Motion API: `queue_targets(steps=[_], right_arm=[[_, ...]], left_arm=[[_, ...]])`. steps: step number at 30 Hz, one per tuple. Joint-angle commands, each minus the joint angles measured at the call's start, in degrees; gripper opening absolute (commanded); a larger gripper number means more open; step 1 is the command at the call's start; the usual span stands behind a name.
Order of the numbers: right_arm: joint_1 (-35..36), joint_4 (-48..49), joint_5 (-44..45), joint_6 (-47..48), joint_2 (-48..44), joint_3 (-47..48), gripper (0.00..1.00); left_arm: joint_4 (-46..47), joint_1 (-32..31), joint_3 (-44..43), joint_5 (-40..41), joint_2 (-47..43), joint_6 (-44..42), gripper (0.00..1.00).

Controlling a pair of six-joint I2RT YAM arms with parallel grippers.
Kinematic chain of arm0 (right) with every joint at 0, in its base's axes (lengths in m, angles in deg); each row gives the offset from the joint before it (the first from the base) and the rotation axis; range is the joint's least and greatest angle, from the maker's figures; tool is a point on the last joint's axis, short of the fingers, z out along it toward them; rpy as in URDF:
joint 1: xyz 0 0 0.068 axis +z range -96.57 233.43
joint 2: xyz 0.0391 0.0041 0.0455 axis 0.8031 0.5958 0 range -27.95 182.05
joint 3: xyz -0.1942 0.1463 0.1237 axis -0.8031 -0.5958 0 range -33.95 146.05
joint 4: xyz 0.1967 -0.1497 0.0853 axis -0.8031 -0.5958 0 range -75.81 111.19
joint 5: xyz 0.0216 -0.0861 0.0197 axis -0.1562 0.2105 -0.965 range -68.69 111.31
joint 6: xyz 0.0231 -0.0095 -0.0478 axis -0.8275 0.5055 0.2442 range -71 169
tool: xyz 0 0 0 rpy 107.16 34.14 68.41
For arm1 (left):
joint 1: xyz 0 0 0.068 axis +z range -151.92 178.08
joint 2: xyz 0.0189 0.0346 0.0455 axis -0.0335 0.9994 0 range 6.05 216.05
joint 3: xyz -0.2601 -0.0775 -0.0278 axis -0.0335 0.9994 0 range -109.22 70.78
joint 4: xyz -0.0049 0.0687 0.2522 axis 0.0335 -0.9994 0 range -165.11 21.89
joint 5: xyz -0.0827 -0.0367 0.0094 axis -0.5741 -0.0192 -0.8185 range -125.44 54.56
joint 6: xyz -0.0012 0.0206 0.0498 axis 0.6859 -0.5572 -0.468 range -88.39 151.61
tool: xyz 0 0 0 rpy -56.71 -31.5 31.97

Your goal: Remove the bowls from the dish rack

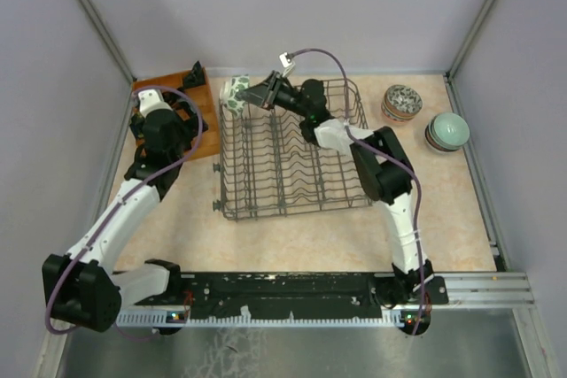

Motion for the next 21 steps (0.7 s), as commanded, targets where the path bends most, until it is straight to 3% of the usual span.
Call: queue_targets(steps=[1,7,12,16,21], right_arm=[[-1.42,0.05,1.62,5.43,-11.66,-1.81,0.0],[-2.82,-27.38,10.71,26.77,-23.67,-1.42,0.0],[-5.04,-54.36,26.8,43.27,-32.52,4.85,0.0],[-8.26,-75.82,40.1,52.63,-34.89,13.6,0.0],[-12.77,-95.35,55.18,60.02,-32.57,26.5,0.0]], left_arm=[[-0.42,-0.09,-1.39,1.19,-1.97,-0.57,0.99],[-1.03,-0.09,-2.65,-0.11,-1.59,-0.58,0.99],[-1.84,-0.17,-3.55,-1.85,-0.63,-0.53,0.99],[-1.42,-0.18,-3.89,-2.79,0.28,-0.29,0.99],[-0.42,-0.18,-4.71,-3.64,1.91,-0.07,0.99]])
